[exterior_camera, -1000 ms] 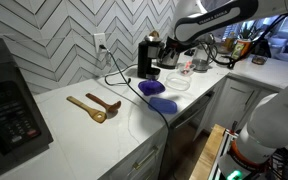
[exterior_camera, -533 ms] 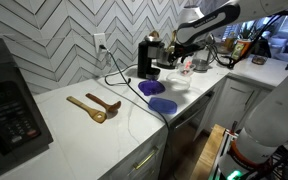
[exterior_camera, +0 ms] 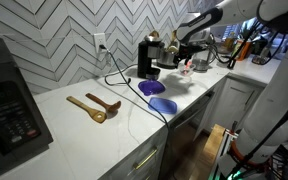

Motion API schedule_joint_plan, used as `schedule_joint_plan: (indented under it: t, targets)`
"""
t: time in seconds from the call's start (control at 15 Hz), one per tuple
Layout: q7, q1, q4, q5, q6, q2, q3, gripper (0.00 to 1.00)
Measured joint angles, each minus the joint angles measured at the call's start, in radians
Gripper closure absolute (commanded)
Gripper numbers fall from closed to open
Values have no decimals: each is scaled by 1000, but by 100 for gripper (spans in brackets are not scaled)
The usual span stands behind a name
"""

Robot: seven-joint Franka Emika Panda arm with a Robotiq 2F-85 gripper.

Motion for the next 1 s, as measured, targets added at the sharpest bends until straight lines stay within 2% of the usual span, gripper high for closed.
schedule_joint_plan:
  t: [0.13, 0.4, 1.0]
  targets:
    - [-32, -16, 56, 4, -40, 40, -14, 0]
    - [-104, -48, 137, 3, -44, 109, -27, 0]
    - [-302, -99, 226, 96, -43, 229, -16, 0]
